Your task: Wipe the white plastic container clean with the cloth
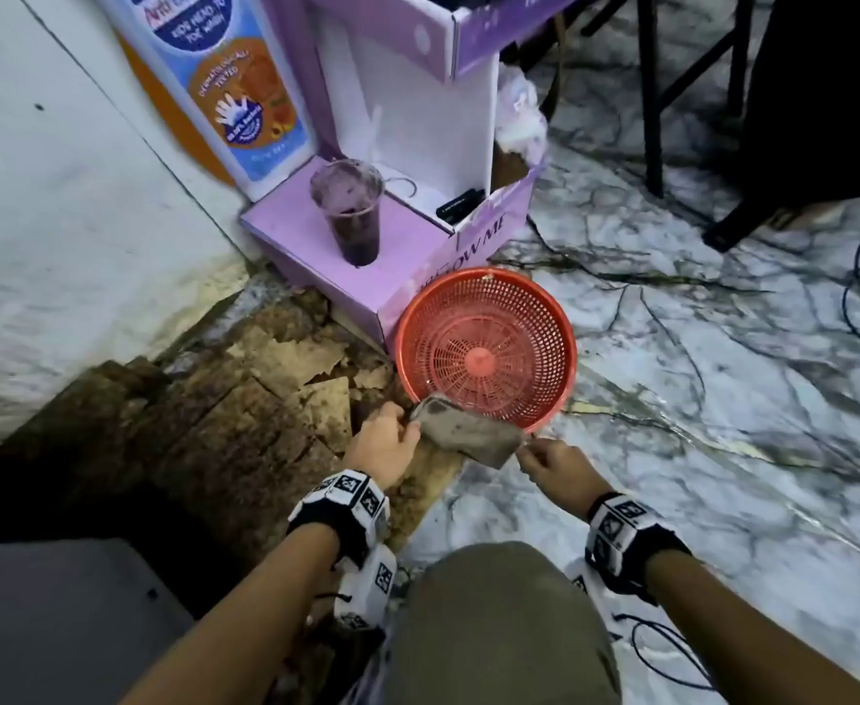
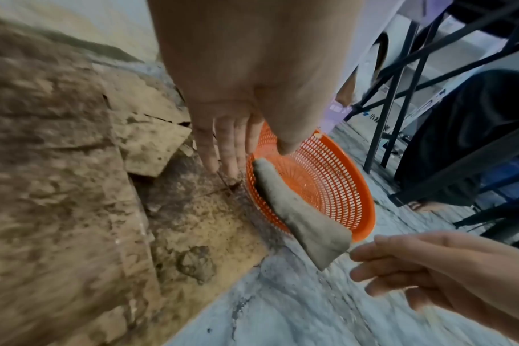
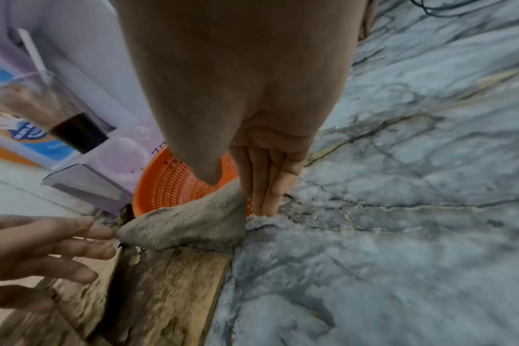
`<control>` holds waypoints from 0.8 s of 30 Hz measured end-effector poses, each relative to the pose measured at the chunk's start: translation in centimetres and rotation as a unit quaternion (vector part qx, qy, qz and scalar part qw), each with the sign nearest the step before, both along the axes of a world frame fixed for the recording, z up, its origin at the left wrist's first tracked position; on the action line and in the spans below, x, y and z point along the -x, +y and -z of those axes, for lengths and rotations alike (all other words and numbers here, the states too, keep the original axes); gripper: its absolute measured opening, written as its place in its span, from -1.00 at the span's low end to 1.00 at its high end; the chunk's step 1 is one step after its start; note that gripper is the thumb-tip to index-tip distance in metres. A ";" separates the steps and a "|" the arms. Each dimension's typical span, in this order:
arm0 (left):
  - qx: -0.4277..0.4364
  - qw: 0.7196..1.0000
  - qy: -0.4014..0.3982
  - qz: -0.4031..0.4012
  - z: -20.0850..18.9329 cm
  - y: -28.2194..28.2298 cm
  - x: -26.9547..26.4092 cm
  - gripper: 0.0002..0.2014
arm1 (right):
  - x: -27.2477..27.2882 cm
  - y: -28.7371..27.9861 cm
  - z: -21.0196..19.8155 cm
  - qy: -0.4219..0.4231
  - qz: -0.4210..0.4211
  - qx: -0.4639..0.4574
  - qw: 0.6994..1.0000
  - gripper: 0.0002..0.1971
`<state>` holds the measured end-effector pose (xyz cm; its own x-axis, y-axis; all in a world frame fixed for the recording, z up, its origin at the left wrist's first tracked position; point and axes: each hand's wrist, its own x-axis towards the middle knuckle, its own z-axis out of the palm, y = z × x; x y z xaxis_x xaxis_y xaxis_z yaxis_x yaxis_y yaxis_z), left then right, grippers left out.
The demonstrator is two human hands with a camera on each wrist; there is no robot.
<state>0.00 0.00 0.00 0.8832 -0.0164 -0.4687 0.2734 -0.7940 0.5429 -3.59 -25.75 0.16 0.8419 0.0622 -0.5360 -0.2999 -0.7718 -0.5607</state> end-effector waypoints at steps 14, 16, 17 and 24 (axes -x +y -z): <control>0.046 0.990 0.060 -0.123 4.8 -2.0 -1.3 -0.62 | -1.0 0.9 5.8 0.089 0.220 -0.189 0.953 -0.67; 0.104 0.979 0.089 -0.153 5.3 -1.9 -1.4 -0.61 | -1.0 0.9 6.2 0.082 0.217 -0.173 0.957 -0.64; 0.134 0.971 0.096 -0.175 5.4 -2.0 -1.4 -0.66 | -1.0 0.8 6.6 0.076 0.212 -0.168 0.960 -0.64; 0.169 0.950 0.079 -0.251 4.6 -2.3 -1.1 -0.81 | -1.5 0.8 4.5 0.039 0.168 -0.204 0.964 -0.81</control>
<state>1.06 -2.32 -4.58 0.7388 0.2165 -0.6382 0.6706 -0.3300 0.6644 -2.07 -24.91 -4.33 0.8100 0.0121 -0.5863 -0.5473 -0.3435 -0.7632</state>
